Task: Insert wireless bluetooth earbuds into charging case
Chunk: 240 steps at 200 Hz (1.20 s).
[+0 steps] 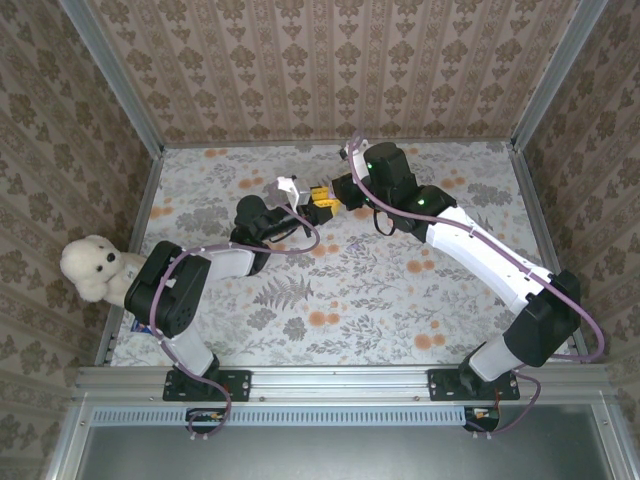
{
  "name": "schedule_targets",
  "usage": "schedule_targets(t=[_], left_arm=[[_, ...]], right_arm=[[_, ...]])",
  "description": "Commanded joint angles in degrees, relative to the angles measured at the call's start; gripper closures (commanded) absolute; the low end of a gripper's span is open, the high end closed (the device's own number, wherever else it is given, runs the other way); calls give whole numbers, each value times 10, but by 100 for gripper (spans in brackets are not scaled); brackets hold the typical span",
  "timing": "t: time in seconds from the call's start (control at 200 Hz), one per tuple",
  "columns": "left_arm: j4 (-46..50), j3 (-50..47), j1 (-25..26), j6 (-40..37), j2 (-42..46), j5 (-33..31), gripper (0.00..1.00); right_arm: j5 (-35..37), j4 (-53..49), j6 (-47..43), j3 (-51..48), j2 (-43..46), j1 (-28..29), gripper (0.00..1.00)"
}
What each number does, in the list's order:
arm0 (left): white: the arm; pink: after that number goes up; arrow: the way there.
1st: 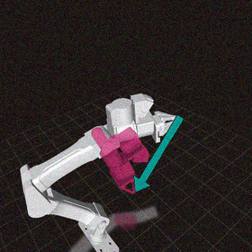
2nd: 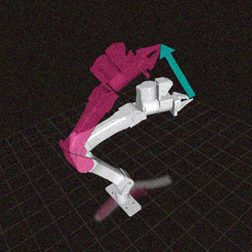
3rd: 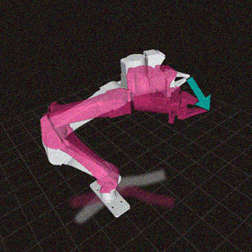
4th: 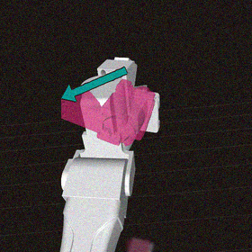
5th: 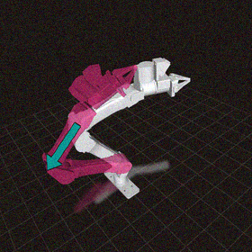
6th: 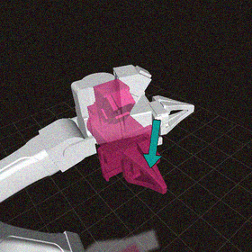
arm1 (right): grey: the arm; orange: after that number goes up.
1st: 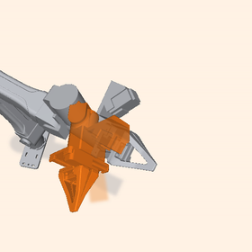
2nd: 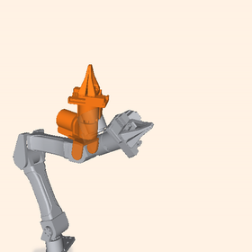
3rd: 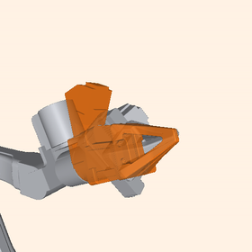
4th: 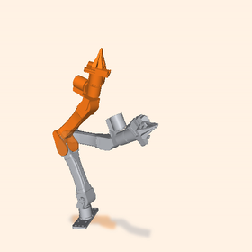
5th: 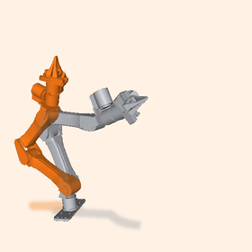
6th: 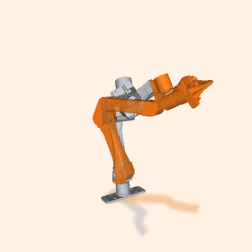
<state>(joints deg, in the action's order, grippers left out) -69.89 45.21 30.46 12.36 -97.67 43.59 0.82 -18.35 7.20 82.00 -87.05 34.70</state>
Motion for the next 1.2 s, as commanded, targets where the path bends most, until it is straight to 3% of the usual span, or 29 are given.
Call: schedule_targets(t=[0.0, 0.58, 1.025, 1.195], left_arm=[[-42, 20, 3, 1, 23, 8, 100], [-41, 25, 4, 2, 22, 13, 100], [-41, 25, 4, 1, 30, 14, 100], [-42, 23, 5, 0, 31, 14, 100]], right_arm=[[-6, -22, -16, -12, 10, 3, 77], [-31, -14, -50, -21, 8, 27, 77], [-8, -27, -39, -26, 3, 27, 77], [-9, -52, -17, 6, -3, 22, 59]])
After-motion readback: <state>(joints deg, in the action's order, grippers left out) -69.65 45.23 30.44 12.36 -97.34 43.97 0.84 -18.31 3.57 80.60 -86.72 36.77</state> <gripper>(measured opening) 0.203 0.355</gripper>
